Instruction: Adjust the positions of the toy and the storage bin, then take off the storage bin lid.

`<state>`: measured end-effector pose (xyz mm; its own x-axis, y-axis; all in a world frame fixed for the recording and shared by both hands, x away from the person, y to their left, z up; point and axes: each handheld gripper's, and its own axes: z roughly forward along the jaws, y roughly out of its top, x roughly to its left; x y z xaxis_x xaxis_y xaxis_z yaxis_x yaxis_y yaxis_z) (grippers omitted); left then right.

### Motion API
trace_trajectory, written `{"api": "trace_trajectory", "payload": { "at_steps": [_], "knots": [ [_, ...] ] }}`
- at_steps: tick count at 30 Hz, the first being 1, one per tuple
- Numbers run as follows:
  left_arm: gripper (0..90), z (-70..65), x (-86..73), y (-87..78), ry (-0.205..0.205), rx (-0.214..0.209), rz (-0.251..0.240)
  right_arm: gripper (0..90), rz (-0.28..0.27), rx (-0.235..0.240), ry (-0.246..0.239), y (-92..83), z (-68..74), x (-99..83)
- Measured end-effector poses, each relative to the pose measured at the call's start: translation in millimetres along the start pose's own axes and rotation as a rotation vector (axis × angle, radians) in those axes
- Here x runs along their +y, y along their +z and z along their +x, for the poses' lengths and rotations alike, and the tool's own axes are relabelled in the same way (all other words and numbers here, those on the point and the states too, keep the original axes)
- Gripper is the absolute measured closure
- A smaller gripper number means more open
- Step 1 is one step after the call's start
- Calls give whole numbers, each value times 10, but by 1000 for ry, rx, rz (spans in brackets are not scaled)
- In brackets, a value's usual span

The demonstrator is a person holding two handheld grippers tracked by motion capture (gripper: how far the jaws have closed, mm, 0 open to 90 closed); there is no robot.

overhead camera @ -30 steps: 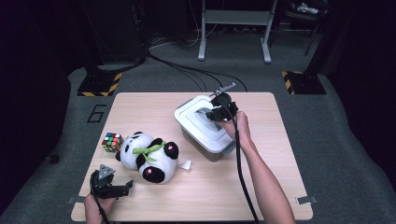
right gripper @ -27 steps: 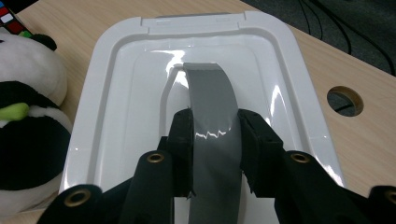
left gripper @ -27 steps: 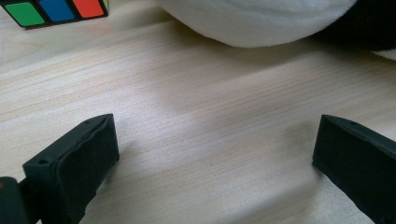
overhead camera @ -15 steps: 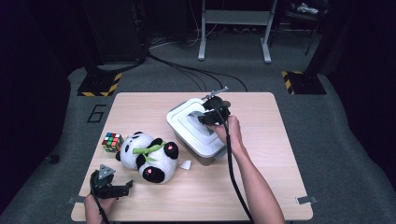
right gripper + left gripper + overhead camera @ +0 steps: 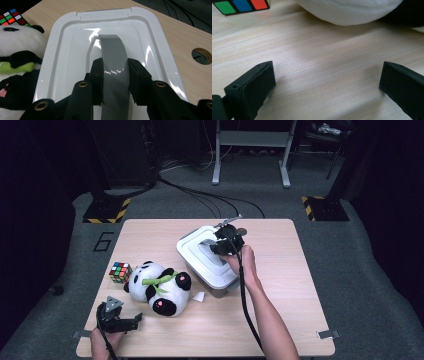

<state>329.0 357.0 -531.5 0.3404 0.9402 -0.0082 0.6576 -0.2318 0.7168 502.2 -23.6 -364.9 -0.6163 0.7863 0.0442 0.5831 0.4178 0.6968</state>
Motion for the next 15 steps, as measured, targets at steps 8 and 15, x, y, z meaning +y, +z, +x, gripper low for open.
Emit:
{"api": "trace_trajectory", "payload": {
  "at_steps": [8,15],
  "knots": [
    [2,1,0,-1,1,-1,0,672,-9,-8,-13,-1,5,-11],
    [2,0,1,-1,1,-2,2,672,-19,-30,-30,-13,28,-4]
  ]
}}
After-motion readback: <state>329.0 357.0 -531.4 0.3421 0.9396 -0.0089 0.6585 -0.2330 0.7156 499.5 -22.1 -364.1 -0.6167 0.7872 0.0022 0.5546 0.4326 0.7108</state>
